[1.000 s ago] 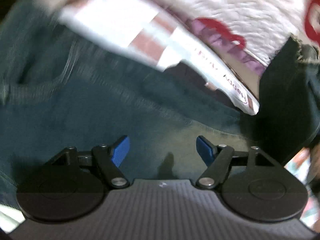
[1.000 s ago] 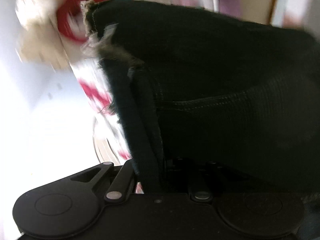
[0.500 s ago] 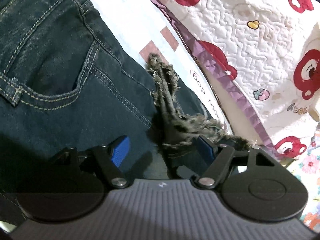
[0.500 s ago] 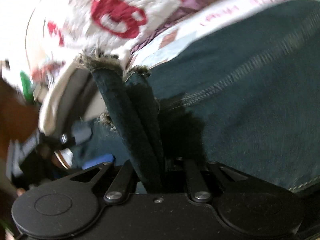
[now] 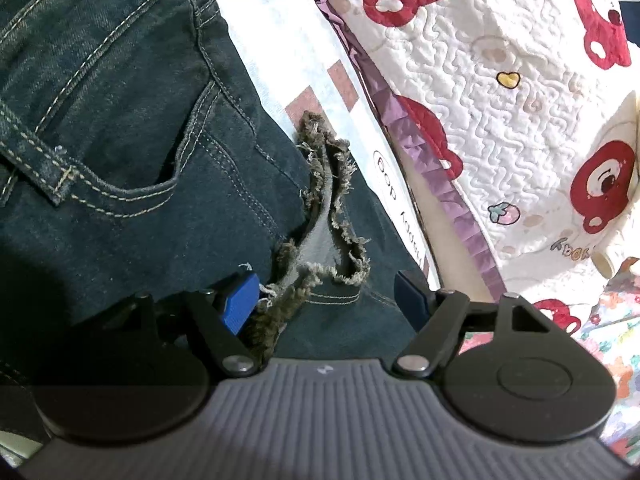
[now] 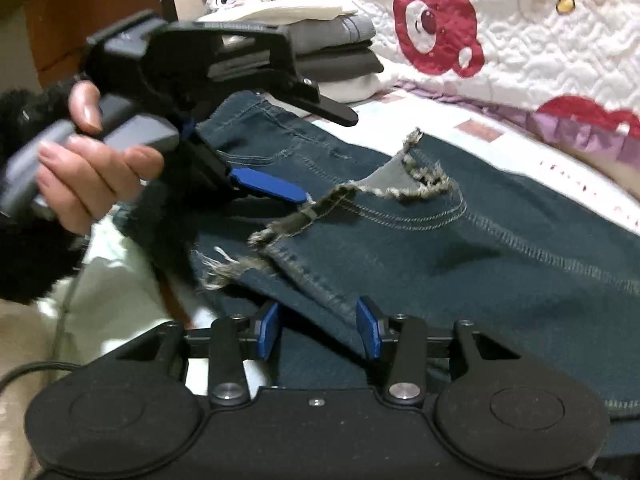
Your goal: Fold clothes
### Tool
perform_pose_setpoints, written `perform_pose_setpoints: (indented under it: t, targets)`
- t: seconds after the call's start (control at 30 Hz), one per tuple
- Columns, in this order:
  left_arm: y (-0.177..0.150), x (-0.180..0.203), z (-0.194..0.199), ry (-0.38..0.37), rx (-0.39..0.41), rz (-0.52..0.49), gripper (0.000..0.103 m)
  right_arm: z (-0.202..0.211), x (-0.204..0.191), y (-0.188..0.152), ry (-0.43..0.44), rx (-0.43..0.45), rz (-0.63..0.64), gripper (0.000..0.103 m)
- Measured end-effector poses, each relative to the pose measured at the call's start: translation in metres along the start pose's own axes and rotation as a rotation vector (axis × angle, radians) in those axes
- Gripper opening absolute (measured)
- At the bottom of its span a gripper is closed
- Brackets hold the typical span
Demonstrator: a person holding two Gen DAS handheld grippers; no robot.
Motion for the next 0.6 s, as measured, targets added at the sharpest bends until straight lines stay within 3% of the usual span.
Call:
perform_pose_setpoints:
  t: [0.07,0.17,0.3,0.47,0.6]
  targets:
    - [-0.001,0.001,-0.002,0.017,-0.002,-0.020,0.074,0.013,0.005,-0.004,-0.004,-0.002,0.020,0.048]
    - [-0.006,0.004,-0.008,0.051,-0.014,-0.072,0.074,0.030,0.018,-0.018,-0.096,-0.008,0.099,0.051]
    - [-0.017,0.014,-0.021,0.104,-0.045,-0.173,0.075,0.071,0.053,-0.039,-0.334,-0.007,0.171,0.053]
    - [-0.034,0.027,-0.038,0.187,-0.082,-0.330,0.077,0.113,0.120,-0.079,-0.612,-0.052,0.026,0.056]
    - [-0.052,0.037,-0.055,0.277,-0.082,-0.534,0.087,0.128,0.154,-0.095,-0.641,-0.032,-0.161,0.057]
Point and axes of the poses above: each gripper's, at about its wrist camera, not at the fingertips, and z roughly against the way its jaws point, x to its right, y to its top, the point moved 10 cm from there along -z, roughly the way its jaws point, and after that the axes turned 3 degrees about y, right-handed, at the moved point
